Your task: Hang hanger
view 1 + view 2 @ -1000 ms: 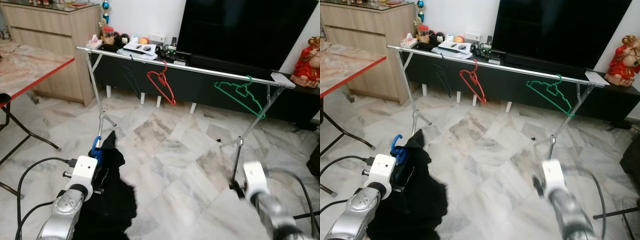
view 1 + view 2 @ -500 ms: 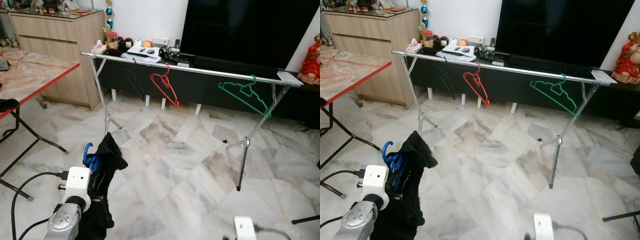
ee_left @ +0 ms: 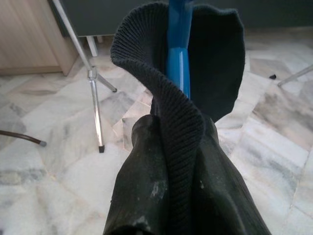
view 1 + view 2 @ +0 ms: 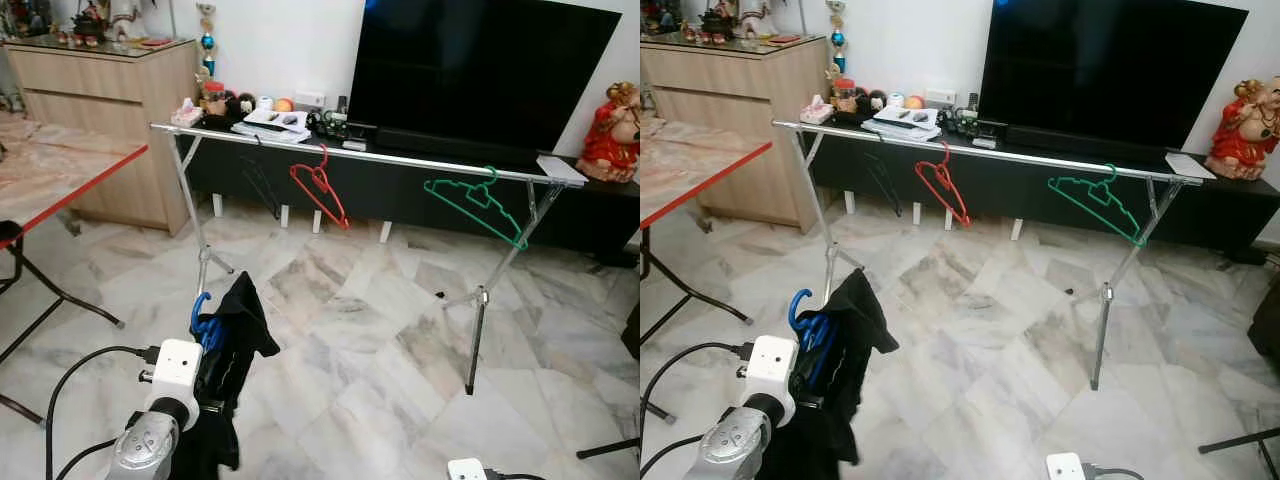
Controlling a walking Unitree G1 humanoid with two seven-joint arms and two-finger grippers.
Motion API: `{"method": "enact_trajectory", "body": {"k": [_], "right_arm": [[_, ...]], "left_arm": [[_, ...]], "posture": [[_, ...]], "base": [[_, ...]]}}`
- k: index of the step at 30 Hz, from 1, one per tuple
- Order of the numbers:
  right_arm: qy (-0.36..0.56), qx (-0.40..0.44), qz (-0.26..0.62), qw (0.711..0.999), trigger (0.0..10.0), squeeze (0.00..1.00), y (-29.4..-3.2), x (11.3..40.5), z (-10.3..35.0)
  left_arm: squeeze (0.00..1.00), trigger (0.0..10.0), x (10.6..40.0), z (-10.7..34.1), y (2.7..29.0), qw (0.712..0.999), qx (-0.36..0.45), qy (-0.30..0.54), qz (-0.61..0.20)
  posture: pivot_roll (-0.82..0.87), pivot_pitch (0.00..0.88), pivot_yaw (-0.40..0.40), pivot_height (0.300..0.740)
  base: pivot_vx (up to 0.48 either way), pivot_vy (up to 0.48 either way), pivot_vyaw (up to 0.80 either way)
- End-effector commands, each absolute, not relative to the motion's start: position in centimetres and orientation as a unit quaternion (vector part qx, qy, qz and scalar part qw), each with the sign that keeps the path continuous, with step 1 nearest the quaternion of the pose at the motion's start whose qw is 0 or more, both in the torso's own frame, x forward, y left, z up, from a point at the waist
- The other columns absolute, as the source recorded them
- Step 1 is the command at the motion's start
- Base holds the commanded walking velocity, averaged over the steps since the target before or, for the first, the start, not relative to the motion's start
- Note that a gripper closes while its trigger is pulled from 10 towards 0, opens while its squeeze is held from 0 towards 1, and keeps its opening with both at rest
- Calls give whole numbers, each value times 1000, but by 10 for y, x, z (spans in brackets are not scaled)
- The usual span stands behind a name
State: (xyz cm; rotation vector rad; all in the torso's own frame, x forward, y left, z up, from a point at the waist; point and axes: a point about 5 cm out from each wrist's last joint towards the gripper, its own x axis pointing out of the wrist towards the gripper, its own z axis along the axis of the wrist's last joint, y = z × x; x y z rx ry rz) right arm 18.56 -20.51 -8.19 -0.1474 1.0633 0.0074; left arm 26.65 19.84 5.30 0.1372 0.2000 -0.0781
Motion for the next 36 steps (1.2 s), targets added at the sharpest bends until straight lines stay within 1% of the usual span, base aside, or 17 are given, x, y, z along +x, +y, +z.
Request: {"method": "enact_trajectory", "body": {"k": [1, 4, 8, 22, 32, 36], "right_arm": [[500, -56, -14, 864, 10000, 0, -209, 192, -78], [506, -80, -13, 859, 10000, 0, -214, 191, -78], [511, -84, -13, 855, 10000, 0, -215, 189, -79], [509, -97, -5, 856, 10000, 0, -217, 194, -75], [512, -102, 0, 853, 10000, 0, -217, 195, -75], [509, -106, 4, 854, 10000, 0, -217, 196, -75]], "left_arm": [[0, 10000, 273, 69, 196, 994, 78, 65, -46], [0, 10000, 274, 70, 197, 994, 79, 64, -45], [0, 10000, 274, 70, 197, 993, 83, 65, -46], [0, 10000, 275, 69, 188, 991, 97, 68, -69], [0, 10000, 274, 66, 177, 982, 110, 85, -125], [0, 10000, 273, 65, 174, 979, 119, 89, -140]], "posture": [[165, 0, -68, 740], [165, 0, -67, 740], [166, 0, -66, 740], [169, 0, -74, 740], [167, 0, -75, 740], [168, 0, -75, 740]], "base": [[450, 0, -800], [453, 0, -800], [454, 0, -694], [454, 0, 0], [454, 0, -796], [452, 0, -147]]}}
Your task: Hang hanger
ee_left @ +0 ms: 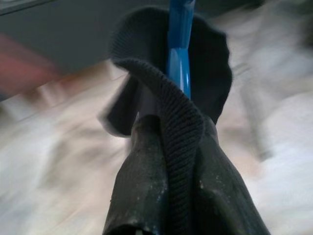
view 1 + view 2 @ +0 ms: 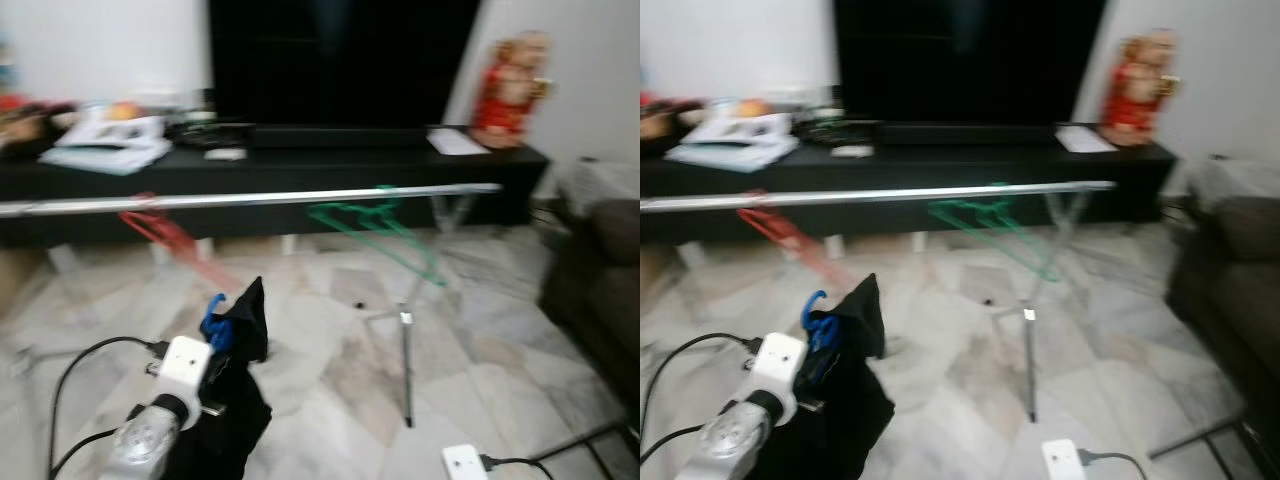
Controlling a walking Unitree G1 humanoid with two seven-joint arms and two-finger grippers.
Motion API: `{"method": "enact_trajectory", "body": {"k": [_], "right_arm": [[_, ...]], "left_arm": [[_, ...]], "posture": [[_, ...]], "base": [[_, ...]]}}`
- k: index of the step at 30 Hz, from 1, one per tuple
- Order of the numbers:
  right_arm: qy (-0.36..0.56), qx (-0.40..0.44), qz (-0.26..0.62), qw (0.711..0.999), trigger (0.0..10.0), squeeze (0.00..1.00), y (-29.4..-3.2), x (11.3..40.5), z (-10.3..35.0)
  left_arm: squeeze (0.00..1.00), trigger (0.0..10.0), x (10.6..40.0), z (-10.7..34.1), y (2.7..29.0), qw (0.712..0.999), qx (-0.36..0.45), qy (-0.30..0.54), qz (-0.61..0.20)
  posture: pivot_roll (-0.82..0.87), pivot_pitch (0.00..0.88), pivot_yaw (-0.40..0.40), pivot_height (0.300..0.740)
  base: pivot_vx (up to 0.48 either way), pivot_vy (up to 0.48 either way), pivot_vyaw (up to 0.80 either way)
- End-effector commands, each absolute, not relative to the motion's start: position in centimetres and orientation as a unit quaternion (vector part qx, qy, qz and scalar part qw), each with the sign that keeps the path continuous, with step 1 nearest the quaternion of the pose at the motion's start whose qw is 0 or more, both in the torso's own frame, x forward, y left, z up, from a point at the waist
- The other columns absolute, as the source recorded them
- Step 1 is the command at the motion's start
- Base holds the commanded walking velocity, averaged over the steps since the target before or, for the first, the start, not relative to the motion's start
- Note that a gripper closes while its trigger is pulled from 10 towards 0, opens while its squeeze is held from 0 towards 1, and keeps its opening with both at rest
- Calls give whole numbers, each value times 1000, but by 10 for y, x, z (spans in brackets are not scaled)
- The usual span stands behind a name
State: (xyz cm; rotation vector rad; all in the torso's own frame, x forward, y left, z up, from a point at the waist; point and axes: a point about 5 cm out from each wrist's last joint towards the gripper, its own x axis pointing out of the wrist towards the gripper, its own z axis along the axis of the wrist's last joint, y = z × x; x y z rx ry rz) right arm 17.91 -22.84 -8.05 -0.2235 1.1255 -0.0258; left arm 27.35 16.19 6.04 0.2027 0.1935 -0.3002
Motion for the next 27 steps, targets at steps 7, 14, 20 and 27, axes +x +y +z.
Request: {"method": "enact_trajectory", "body": {"k": [7, 14, 20, 27], "right_arm": [[510, -115, 14, 852, 10000, 0, -215, 197, -75], [511, -117, 29, 851, 10000, 0, -212, 198, -75], [510, -118, 43, 851, 10000, 0, -208, 199, -75], [509, -121, 60, 850, 10000, 0, -203, 200, -75]], "left_arm": [[0, 10000, 273, 69, 162, 969, 141, 92, -179], [0, 10000, 287, 82, 161, 979, 139, 78, -126], [0, 10000, 296, 90, 163, 988, 108, 71, -78], [0, 10000, 321, 101, 165, 993, 96, 68, -14]], "posture": [[168, 0, -77, 740], [167, 0, -78, 740], [168, 0, -82, 740], [165, 0, -86, 740]], "base": [[447, 0, 0], [116, 0, 0], [0, 0, 0], [0, 0, 0]]}}
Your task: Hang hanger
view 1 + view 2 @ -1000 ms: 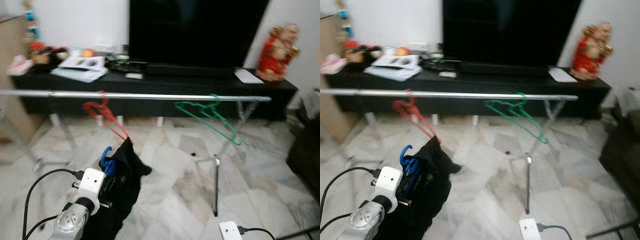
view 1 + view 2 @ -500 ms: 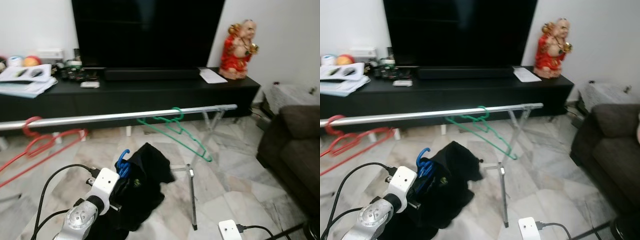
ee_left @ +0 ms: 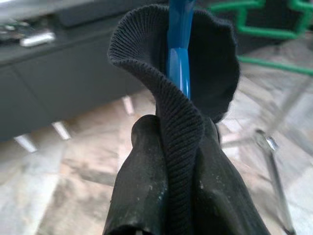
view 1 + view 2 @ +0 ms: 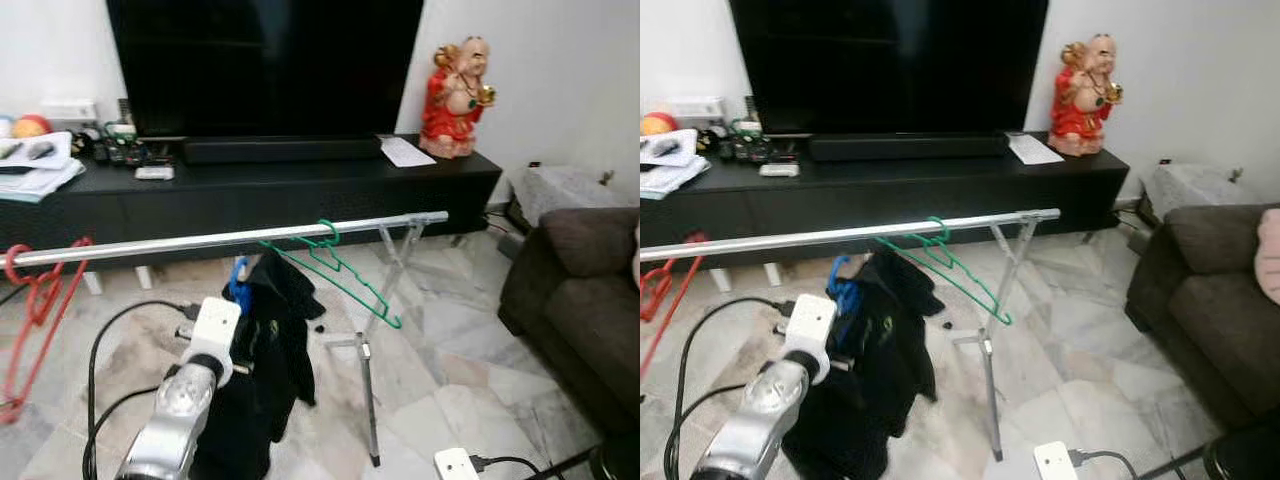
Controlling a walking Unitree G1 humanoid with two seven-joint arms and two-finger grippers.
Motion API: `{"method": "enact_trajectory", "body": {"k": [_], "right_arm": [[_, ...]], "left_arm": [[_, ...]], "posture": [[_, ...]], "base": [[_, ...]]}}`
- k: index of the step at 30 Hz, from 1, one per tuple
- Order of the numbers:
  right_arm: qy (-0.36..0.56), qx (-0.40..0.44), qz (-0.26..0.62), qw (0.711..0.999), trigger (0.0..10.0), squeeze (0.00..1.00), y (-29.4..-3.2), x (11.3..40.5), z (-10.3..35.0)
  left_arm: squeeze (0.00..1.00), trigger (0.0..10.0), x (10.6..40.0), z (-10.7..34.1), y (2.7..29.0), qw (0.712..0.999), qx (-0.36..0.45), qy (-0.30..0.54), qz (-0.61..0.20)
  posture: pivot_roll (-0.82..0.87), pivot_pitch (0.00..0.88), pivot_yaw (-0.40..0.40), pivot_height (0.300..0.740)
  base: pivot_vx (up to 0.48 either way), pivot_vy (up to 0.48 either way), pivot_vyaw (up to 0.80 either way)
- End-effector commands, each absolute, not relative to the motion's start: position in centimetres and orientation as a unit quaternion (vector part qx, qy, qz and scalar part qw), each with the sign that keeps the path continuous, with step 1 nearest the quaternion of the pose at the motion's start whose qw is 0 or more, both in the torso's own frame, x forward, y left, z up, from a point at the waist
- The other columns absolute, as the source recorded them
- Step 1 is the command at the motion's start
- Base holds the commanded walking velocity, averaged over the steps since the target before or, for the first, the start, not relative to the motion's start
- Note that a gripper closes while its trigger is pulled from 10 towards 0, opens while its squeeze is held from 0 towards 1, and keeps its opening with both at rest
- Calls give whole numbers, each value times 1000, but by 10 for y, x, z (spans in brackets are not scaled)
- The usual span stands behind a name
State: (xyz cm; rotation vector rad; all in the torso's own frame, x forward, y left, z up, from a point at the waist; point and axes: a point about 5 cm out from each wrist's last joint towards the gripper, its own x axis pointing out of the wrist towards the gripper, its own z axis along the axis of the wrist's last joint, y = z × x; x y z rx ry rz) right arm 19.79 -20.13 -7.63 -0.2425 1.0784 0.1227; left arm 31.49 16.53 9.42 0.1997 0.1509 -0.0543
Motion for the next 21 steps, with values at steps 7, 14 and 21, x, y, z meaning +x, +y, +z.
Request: {"method": "enact_trajectory", "body": {"k": [7, 14, 21], "right_arm": [[503, -116, 65, 854, 10000, 0, -200, 201, -75], [505, -112, 64, 854, 10000, 0, -197, 199, -77], [506, -101, 56, 855, 10000, 0, -192, 195, -79]], "left_arm": [[0, 10000, 347, 107, 166, 992, 97, 80, 4], [0, 10000, 366, 101, 166, 988, 71, 135, -3], [0, 10000, 378, 109, 159, 986, 84, 140, -16]], "posture": [[141, 0, -67, 740], [104, 0, -29, 740], [66, 0, 13, 740]], "base": [[0, 0, 0], [0, 0, 0], [0, 0, 0]]}}
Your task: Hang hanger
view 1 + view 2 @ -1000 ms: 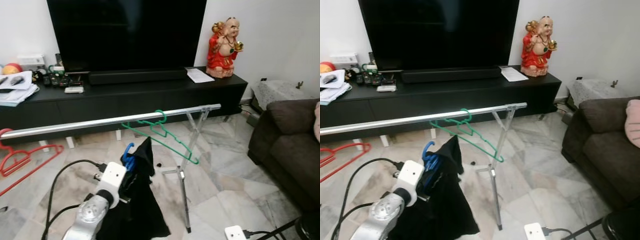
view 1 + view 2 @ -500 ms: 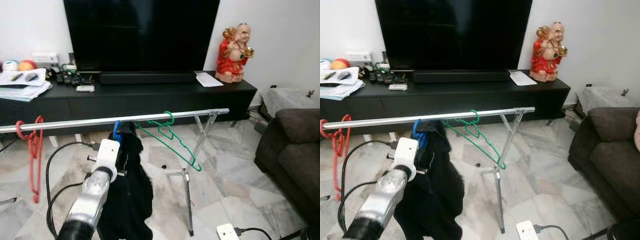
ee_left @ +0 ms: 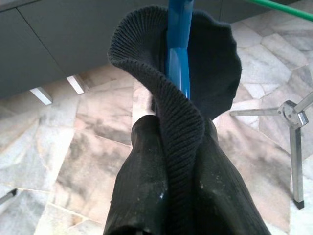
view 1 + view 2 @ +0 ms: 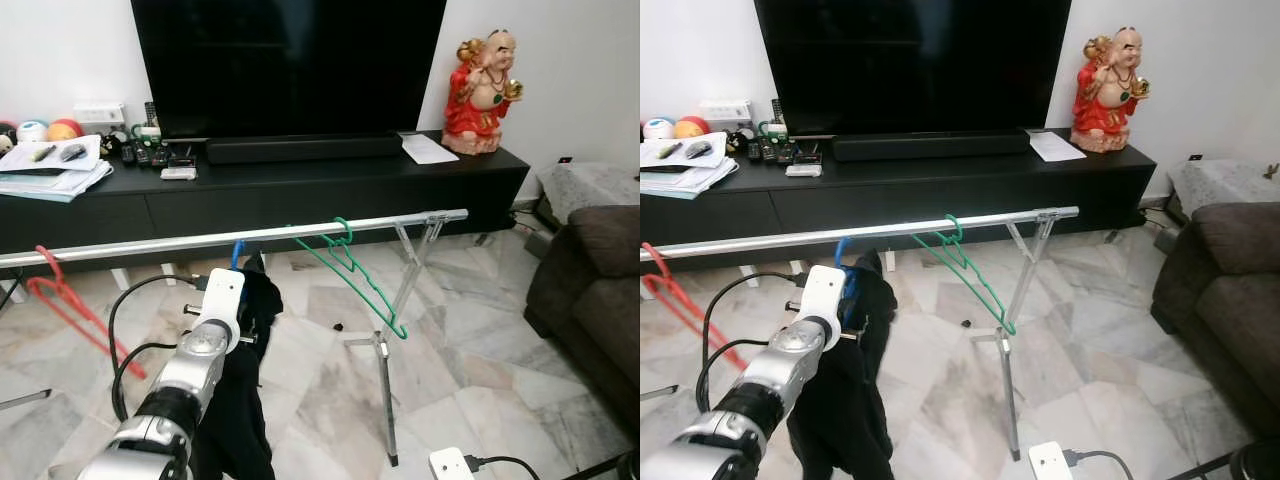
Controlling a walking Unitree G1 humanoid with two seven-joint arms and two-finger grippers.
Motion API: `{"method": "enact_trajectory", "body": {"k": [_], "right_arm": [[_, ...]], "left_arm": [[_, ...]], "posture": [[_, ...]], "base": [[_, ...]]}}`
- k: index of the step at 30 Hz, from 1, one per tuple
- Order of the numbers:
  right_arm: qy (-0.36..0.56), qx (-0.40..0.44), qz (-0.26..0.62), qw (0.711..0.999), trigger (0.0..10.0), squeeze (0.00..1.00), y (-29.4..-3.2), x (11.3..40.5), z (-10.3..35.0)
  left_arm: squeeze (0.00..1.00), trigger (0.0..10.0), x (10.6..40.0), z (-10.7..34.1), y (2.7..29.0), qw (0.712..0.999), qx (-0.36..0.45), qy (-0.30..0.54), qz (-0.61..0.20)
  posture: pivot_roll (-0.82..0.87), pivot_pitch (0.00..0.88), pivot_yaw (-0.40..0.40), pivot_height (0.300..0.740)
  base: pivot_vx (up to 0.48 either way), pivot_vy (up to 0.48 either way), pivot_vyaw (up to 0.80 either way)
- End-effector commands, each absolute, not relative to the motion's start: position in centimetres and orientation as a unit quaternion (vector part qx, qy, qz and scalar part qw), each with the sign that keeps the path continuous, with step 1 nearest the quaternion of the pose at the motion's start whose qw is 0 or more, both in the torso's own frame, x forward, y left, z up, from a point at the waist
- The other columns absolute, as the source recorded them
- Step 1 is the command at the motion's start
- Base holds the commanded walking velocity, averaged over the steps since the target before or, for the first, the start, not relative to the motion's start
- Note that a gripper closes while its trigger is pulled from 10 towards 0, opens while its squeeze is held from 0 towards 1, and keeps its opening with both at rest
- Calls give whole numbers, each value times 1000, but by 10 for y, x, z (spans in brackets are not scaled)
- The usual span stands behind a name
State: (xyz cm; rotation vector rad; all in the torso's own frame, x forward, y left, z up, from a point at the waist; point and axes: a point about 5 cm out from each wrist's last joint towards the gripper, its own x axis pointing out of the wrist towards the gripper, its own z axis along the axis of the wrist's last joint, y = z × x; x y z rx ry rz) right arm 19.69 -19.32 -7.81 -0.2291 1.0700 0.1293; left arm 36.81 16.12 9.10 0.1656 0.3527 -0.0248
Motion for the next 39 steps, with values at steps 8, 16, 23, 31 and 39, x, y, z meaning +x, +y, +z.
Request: {"method": "enact_trajectory", "body": {"k": [8, 16, 23, 31, 39], "right_arm": [[506, -91, 49, 857, 10000, 0, -187, 191, -82], [506, -81, 39, 858, 10000, 0, -185, 186, -85], [506, -82, 38, 858, 10000, 0, -187, 185, -85], [507, -96, 51, 855, 10000, 0, -192, 188, -83], [504, -103, 62, 855, 10000, 0, -193, 190, -82]], "left_arm": [[0, 10000, 386, 122, 156, 989, 81, 121, -21], [0, 10000, 393, 134, 157, 992, 68, 106, -7], [0, 10000, 377, 116, 173, 995, 75, 62, -18], [0, 10000, 344, 96, 193, 995, 95, 27, -29], [0, 10000, 325, 90, 198, 996, 87, 17, -26]], "posture": [[44, 0, 44, 740], [28, 0, 58, 740], [37, 0, 39, 740], [77, 0, 2, 740], [89, 0, -11, 740]], "base": [[0, 0, 0], [0, 0, 0], [0, 0, 0], [0, 0, 0], [0, 0, 0]]}}
